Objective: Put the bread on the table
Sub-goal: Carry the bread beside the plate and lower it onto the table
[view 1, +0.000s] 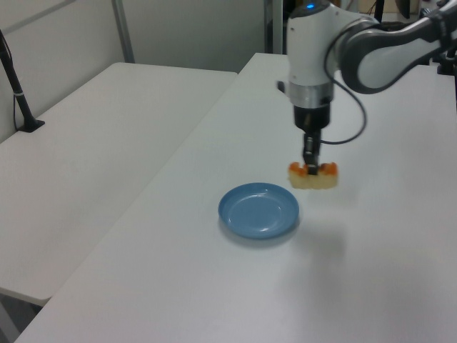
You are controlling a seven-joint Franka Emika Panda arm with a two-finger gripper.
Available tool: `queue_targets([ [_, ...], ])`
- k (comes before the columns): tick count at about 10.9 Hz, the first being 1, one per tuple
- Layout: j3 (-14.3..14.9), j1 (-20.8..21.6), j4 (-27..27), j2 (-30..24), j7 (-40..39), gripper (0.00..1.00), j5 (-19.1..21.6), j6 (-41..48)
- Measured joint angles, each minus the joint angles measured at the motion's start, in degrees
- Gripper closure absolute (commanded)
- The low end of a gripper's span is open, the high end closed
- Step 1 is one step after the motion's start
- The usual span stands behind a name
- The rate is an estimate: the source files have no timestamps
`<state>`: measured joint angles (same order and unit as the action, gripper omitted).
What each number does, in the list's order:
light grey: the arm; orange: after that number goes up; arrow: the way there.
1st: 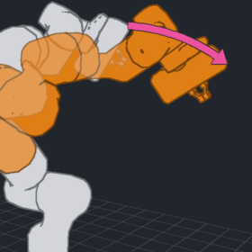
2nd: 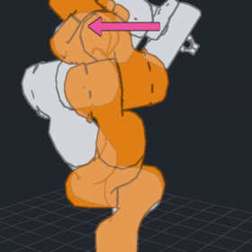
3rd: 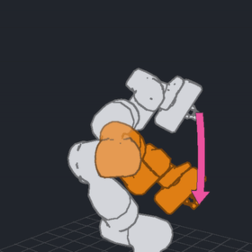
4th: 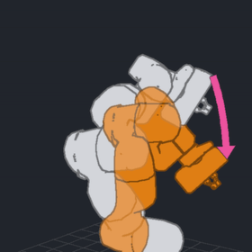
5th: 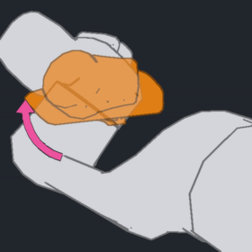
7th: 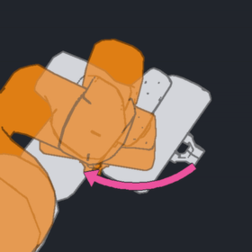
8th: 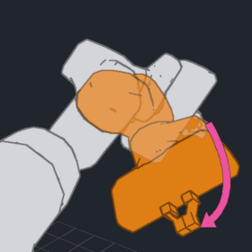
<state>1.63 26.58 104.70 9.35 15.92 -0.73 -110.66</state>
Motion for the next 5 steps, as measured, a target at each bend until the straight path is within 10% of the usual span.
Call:
queue_targets([
  [3, -3.8, -0.1, 10.9, -4.1, 2.1, 0.86, 0.9, -1.3],
  [5, -5.9, -0.1, 13.8, -1.2, 9.2, 0.57, 1.0, -6.3],
])
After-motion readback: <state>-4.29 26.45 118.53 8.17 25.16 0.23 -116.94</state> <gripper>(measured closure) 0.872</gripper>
